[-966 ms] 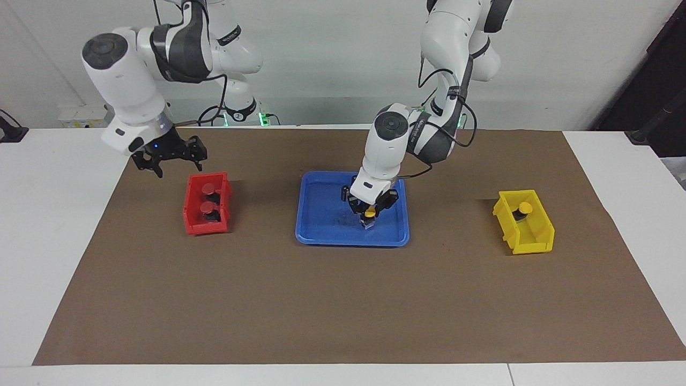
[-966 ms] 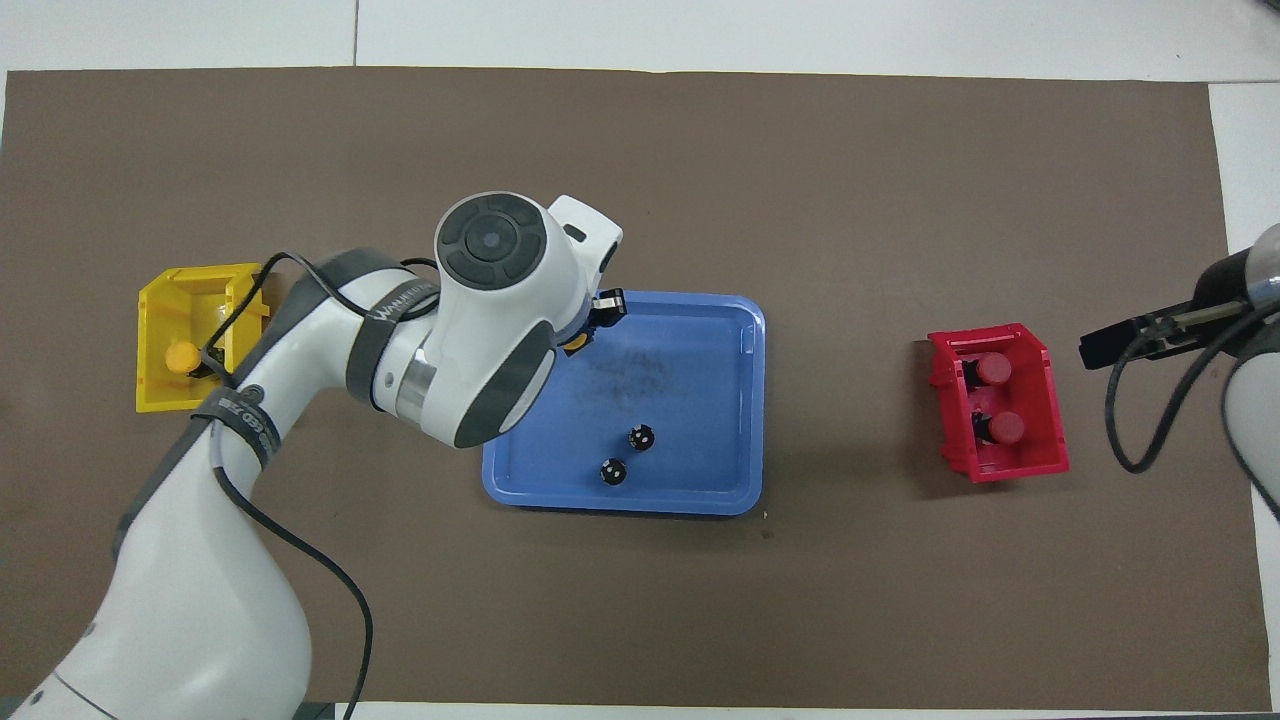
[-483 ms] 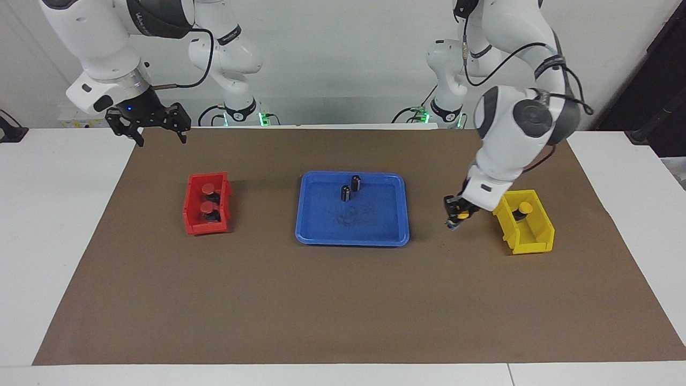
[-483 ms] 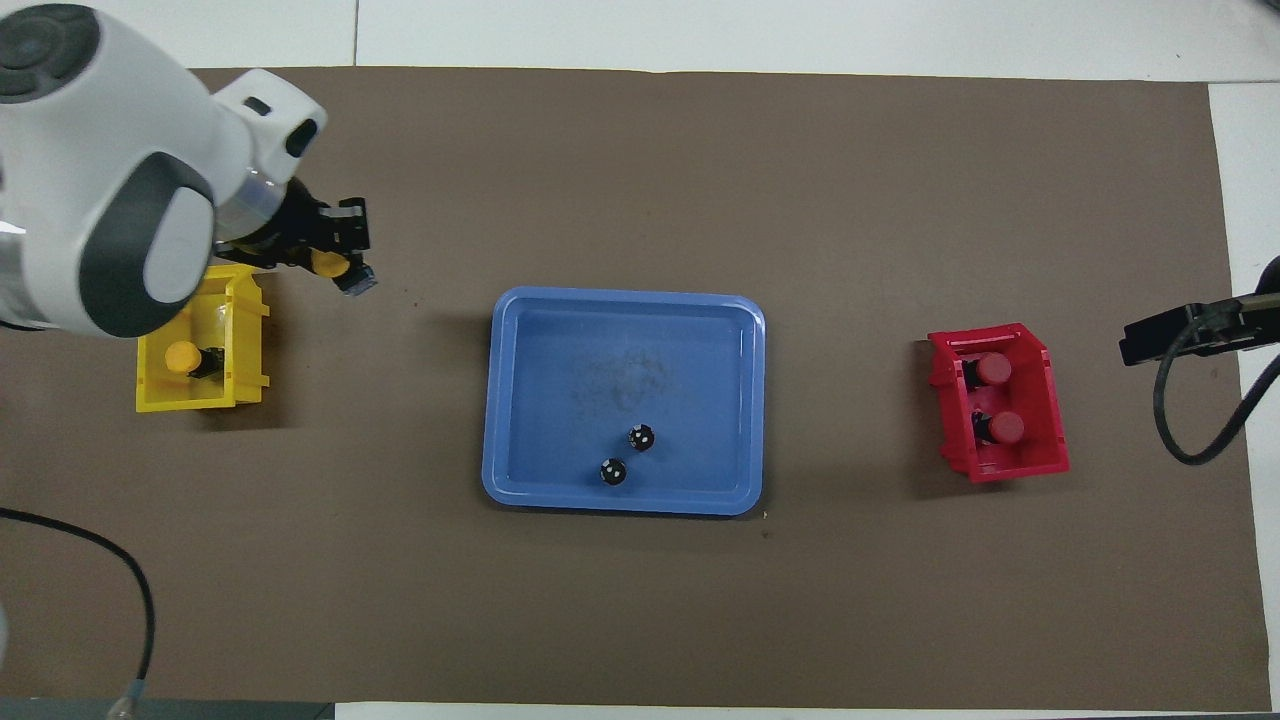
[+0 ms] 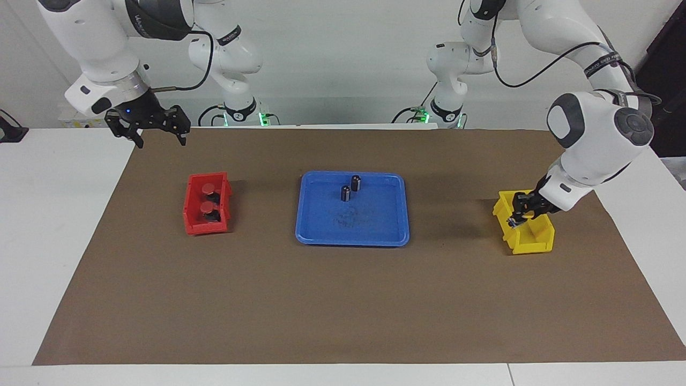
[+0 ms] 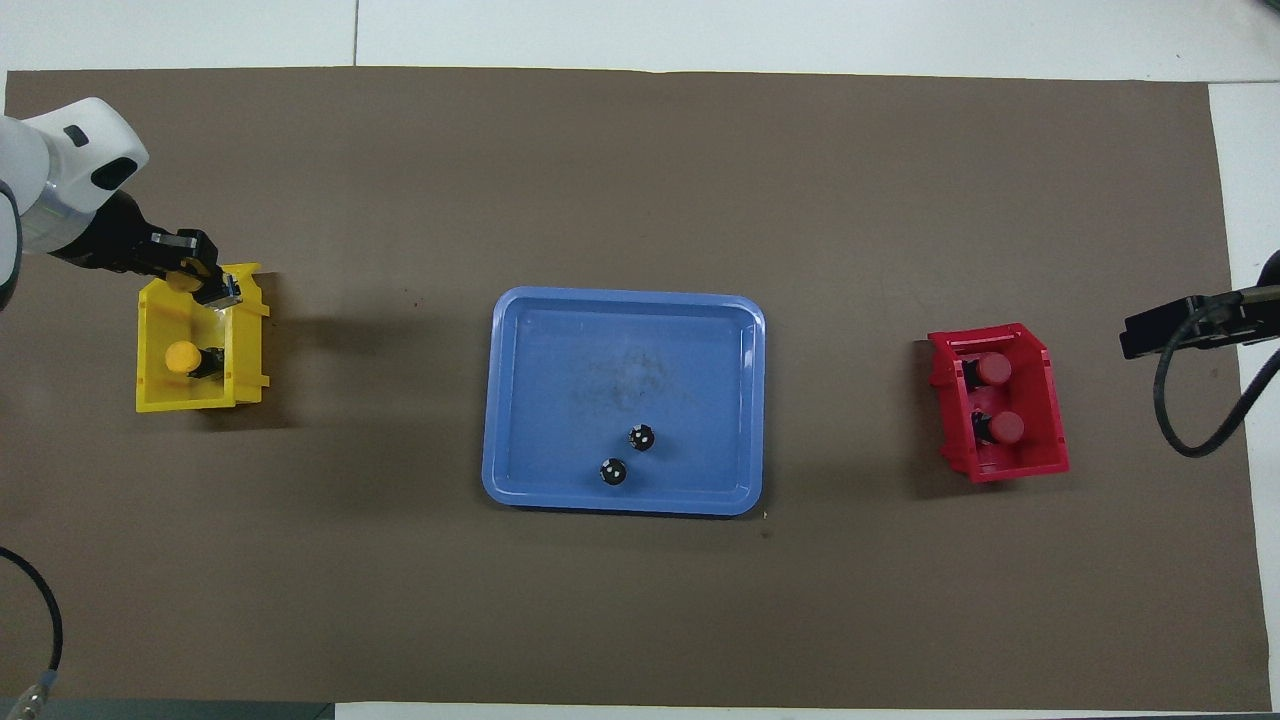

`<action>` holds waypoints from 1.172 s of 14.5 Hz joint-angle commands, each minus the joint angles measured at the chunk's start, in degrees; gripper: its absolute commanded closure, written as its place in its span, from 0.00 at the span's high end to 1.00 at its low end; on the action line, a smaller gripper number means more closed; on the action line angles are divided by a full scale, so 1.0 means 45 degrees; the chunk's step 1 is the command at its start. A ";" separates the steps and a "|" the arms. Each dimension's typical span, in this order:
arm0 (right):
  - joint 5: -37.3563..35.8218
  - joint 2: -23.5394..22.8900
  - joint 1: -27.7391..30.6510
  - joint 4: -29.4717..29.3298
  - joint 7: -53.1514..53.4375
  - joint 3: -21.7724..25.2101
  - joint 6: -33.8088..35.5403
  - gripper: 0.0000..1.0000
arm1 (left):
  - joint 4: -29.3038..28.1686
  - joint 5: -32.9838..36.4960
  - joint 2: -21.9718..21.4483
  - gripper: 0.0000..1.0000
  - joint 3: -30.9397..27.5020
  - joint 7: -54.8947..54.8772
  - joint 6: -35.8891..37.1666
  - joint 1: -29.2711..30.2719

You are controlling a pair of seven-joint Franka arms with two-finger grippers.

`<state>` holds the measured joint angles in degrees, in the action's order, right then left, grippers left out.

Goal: Sort red and yellow buttons by color
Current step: 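Carry the yellow button to the yellow bin with the left gripper, then lower and release the yellow button into the yellow bin with the left gripper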

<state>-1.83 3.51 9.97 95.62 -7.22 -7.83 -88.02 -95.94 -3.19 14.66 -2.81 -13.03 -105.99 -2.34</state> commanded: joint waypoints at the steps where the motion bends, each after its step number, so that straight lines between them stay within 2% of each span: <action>1: 0.0212 -0.0214 0.0207 -0.0310 0.0082 -0.0153 0.0087 1.00 | -0.0731 0.0279 -0.0543 0.01 0.0096 -0.1536 -0.0488 0.0325; 5: 0.0193 -0.0195 0.0207 -0.0310 0.0140 -0.0153 -0.0010 1.00 | -0.2272 0.0650 -0.0680 0.01 0.0116 -0.1793 -0.2595 0.0462; 10: 0.0036 -0.0214 0.0265 -0.0291 0.0121 -0.0134 -0.0283 1.00 | -0.2450 0.0670 -0.0485 0.01 0.0116 -0.2300 -0.3085 0.0871; 12: 0.0056 -0.0312 0.0441 -0.0291 0.0101 -0.0134 -0.0245 1.00 | -0.2877 0.0670 -0.0367 0.01 0.0116 -0.2281 -0.3806 0.0872; 15: -0.0042 -0.0604 -0.0570 -0.0330 0.0101 0.0760 -0.0206 1.00 | -0.3425 0.0651 -0.0348 0.01 0.0136 -0.2262 -0.4647 0.1009; 17: -0.0042 -0.0586 -0.0730 -0.0389 0.0101 0.0803 -0.0186 1.00 | -0.3582 0.0651 -0.0309 0.01 0.0136 -0.2242 -0.4883 0.1009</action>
<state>-1.86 1.73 7.88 95.17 -7.22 -5.01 -88.89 -110.07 -1.40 14.12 -2.77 -22.66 -125.59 1.32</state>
